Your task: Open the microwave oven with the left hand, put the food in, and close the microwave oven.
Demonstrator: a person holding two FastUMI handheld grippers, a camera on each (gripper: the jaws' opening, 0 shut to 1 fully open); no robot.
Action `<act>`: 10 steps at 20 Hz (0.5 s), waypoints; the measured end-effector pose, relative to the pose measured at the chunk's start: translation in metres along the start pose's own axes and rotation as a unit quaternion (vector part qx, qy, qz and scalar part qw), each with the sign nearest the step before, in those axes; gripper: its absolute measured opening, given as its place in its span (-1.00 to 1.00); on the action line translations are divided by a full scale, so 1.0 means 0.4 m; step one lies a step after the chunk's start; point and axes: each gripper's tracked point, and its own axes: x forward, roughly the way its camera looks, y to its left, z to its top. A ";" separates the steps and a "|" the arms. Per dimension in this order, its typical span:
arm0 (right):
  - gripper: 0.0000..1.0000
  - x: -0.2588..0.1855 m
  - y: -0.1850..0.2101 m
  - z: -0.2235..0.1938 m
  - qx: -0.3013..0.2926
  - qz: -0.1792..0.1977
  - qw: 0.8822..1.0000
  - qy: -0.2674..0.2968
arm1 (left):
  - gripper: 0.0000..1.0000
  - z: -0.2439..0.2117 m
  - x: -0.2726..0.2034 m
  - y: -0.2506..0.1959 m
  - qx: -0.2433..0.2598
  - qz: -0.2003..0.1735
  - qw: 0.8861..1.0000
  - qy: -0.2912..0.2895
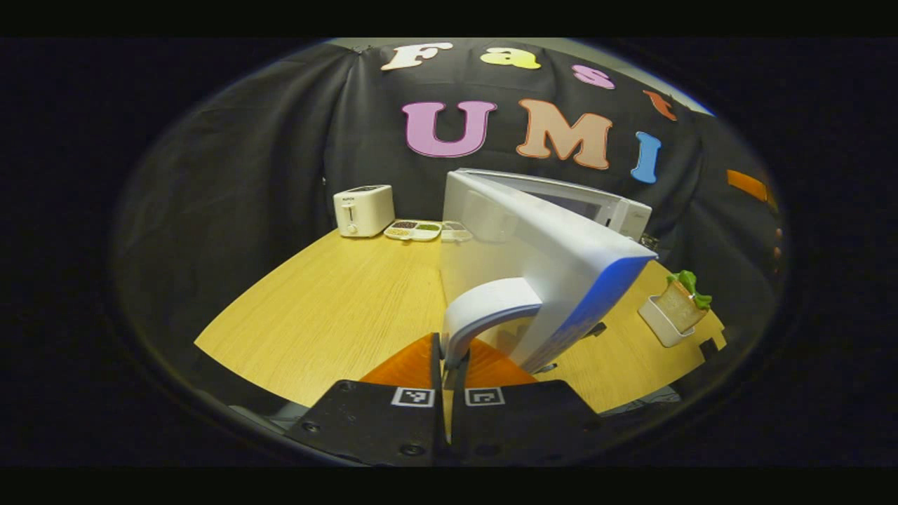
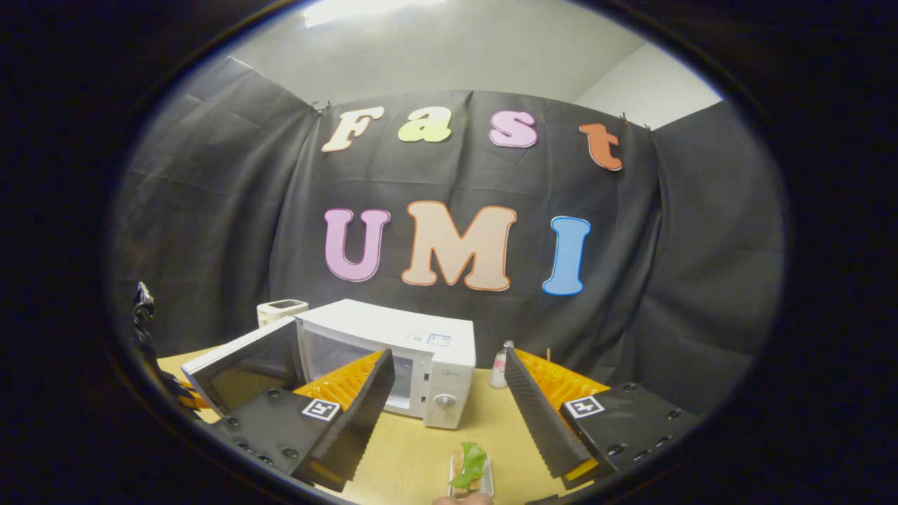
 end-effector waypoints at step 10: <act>0.92 -0.001 -0.007 -0.051 0.003 0.000 1.000 0.024 | 1.00 -0.018 0.003 0.012 -0.012 0.026 0.999 0.019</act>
